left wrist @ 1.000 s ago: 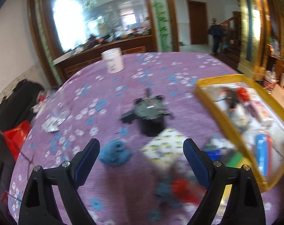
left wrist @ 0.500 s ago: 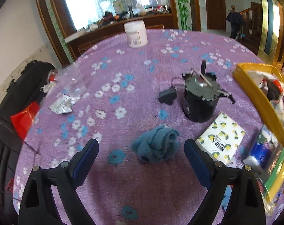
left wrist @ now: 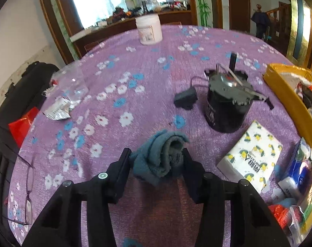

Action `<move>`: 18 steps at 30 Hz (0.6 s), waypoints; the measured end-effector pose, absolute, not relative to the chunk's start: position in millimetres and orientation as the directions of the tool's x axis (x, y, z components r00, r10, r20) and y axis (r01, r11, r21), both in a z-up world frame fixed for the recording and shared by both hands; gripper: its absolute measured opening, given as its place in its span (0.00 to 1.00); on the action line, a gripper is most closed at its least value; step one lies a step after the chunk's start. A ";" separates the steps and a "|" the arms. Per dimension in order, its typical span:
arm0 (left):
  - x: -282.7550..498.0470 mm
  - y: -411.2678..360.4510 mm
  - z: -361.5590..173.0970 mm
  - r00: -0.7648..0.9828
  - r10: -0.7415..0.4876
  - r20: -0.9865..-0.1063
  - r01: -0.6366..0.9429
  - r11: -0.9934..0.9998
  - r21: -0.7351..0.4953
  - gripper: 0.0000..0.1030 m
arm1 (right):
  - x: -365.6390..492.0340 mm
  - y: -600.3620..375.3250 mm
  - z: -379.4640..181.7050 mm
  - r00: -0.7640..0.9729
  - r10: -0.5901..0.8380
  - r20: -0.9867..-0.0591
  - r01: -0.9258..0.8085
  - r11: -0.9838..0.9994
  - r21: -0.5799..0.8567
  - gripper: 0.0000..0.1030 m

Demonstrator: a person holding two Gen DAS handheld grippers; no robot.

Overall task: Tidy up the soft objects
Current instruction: 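Grasp the blue towel with the left gripper while the right gripper grasps the yellow-green sponge pack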

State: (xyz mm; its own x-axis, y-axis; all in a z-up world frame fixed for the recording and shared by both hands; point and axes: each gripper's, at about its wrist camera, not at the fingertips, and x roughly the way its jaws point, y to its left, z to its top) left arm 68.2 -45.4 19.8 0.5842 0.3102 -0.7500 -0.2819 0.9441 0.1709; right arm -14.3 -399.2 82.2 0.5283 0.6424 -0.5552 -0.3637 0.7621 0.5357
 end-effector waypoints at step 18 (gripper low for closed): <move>57.0 -36.5 32.5 0.629 0.292 -0.720 -0.301 0.946 0.121 0.45 | -16.2 -286.3 55.2 0.312 0.639 -0.703 -0.594 0.709 0.380 0.76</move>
State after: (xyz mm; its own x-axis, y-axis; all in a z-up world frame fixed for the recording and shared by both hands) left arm 57.0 -36.5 32.5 0.6289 0.2924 -0.7204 -0.3009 0.9459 0.1212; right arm -16.2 -286.3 55.2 0.3120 0.6389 -0.7032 -0.5940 0.7088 0.3805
